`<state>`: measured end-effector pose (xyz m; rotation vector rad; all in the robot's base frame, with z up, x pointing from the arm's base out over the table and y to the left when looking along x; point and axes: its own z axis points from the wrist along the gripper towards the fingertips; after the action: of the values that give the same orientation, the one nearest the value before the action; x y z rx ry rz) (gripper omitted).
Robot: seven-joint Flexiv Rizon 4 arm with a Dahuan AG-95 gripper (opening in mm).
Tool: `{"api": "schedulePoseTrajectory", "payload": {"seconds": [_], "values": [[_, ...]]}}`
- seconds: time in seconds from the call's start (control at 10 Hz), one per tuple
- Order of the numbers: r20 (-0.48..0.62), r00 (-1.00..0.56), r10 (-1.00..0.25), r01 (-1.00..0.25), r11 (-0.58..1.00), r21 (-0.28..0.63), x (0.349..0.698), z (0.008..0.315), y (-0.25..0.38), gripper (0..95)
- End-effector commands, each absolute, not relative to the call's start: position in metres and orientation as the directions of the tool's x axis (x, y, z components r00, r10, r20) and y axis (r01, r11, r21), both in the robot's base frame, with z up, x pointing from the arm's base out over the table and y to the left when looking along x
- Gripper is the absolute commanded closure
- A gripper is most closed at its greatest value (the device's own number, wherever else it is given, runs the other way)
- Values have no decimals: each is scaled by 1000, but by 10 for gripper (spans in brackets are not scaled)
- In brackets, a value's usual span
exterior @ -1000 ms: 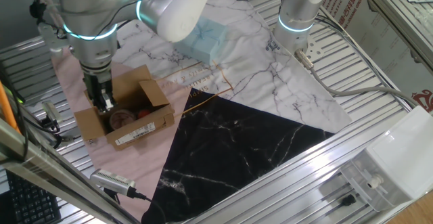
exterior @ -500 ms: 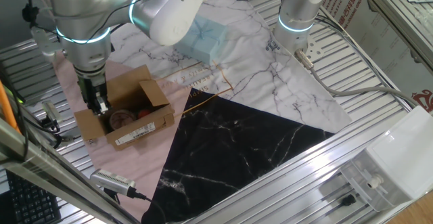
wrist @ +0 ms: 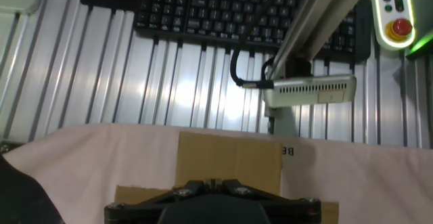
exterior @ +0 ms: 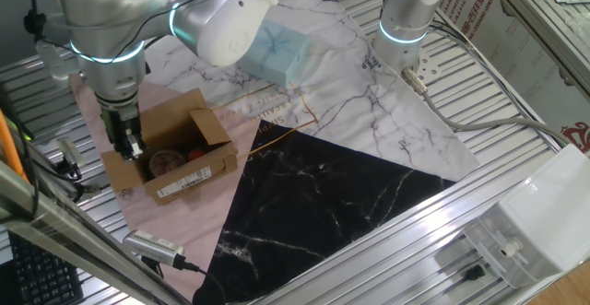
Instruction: Cover the box
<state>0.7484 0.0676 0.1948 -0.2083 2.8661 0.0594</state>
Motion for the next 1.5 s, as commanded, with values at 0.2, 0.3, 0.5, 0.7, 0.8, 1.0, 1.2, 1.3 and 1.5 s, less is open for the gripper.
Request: {"api": "schedulePoseTrajectory", "payload": {"seconds": [0.2, 0.3, 0.5, 0.7, 0.8, 1.0, 1.2, 1.3, 1.5], "values": [[-269, -954, -135, -146, 989, 23, 754, 198, 72, 950], [-274, -952, -136, -148, 989, 24, 757, 198, 74, 950], [-283, -949, -142, -155, 988, 25, 763, 198, 75, 950], [-289, -946, -145, -159, 987, 26, 766, 196, 75, 950], [-292, -945, -146, -160, 987, 26, 768, 196, 76, 950], [-292, -945, -150, -165, 986, 24, 772, 196, 76, 950], [-291, -944, -155, -169, 985, 25, 778, 195, 77, 950], [-289, -945, -155, -170, 985, 26, 781, 195, 78, 950], [-288, -945, -155, -170, 985, 28, 786, 196, 80, 950]]}}
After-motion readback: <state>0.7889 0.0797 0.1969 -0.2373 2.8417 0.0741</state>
